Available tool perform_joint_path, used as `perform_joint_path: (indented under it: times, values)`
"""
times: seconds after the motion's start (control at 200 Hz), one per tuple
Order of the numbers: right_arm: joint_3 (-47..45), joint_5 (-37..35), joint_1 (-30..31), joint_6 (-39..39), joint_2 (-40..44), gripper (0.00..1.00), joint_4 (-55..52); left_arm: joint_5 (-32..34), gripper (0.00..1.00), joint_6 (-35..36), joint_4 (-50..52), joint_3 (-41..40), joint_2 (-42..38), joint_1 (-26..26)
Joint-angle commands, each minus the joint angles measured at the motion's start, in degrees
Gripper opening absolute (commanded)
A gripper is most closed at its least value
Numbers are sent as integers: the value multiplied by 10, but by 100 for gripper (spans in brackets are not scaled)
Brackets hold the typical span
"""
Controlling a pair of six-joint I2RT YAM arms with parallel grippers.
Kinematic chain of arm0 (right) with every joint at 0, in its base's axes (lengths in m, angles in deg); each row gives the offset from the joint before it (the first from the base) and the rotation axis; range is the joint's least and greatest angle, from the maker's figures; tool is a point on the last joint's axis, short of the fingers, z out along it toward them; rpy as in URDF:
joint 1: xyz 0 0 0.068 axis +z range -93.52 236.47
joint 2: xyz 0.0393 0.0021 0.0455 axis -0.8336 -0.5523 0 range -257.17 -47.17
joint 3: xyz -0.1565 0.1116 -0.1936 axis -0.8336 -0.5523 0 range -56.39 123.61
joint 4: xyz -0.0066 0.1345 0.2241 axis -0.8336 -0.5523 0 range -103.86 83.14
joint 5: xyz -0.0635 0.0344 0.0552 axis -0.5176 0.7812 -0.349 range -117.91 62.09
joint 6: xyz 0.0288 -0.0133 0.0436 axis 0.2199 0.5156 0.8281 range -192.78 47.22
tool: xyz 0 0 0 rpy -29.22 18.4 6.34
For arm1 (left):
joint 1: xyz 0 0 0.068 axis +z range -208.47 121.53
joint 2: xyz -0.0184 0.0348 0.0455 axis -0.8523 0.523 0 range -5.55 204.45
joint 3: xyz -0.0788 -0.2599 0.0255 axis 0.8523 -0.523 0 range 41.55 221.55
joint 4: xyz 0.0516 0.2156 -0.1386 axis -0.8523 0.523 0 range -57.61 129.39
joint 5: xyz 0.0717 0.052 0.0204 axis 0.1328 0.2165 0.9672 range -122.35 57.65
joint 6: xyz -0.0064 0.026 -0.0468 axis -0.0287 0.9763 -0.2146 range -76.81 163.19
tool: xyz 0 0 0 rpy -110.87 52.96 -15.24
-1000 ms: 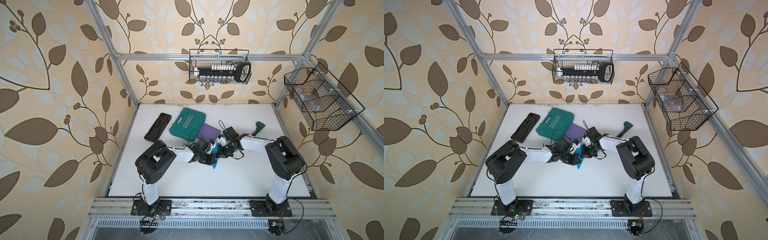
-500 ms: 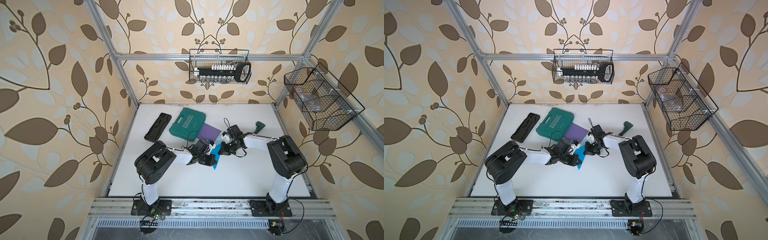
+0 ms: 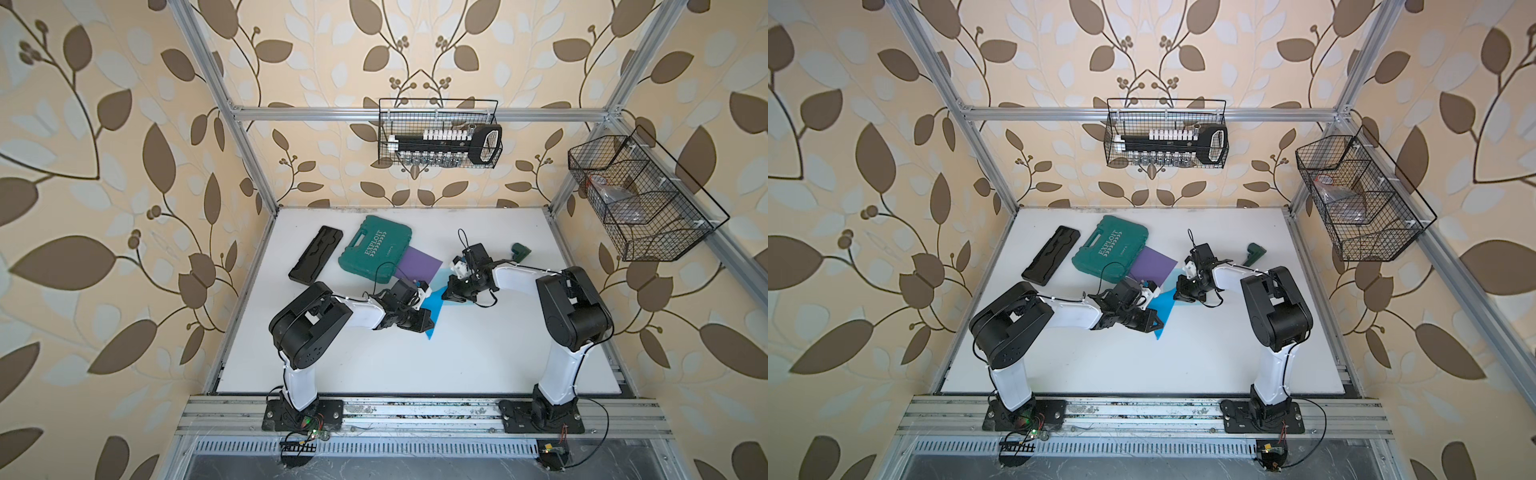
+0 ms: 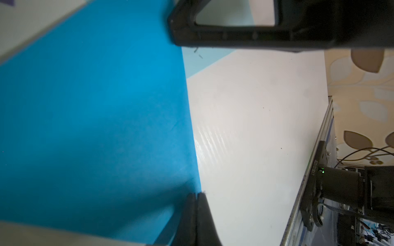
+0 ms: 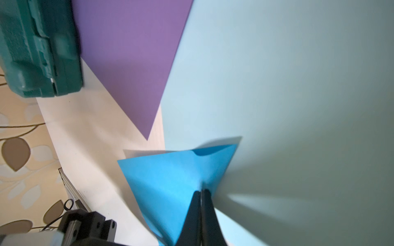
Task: Fold the square paper diagonally
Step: Place the paper at the center of the board.
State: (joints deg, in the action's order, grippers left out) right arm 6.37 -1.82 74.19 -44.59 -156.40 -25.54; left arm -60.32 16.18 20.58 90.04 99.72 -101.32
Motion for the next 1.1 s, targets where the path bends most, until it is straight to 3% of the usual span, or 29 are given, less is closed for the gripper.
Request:
perform_joint_path:
  times: [0.0,0.56,0.82,0.965,1.095]
  values:
    - [18,-55,-7,3,-25,0,-19,18,0,17,71,-18,-2,-9]
    - [59,-68,-29,8,-41,0,-8,19,0,21,76,-16,-2,-9]
    - [3,-57,-15,-16,92,0,23,17,0,20,76,-14,-1,-9]
    - [-28,-41,0,-52,144,0,-12,19,0,20,75,-18,-9,-9]
    - [-33,-48,50,-119,157,0,-79,16,0,20,74,-17,-11,-9]
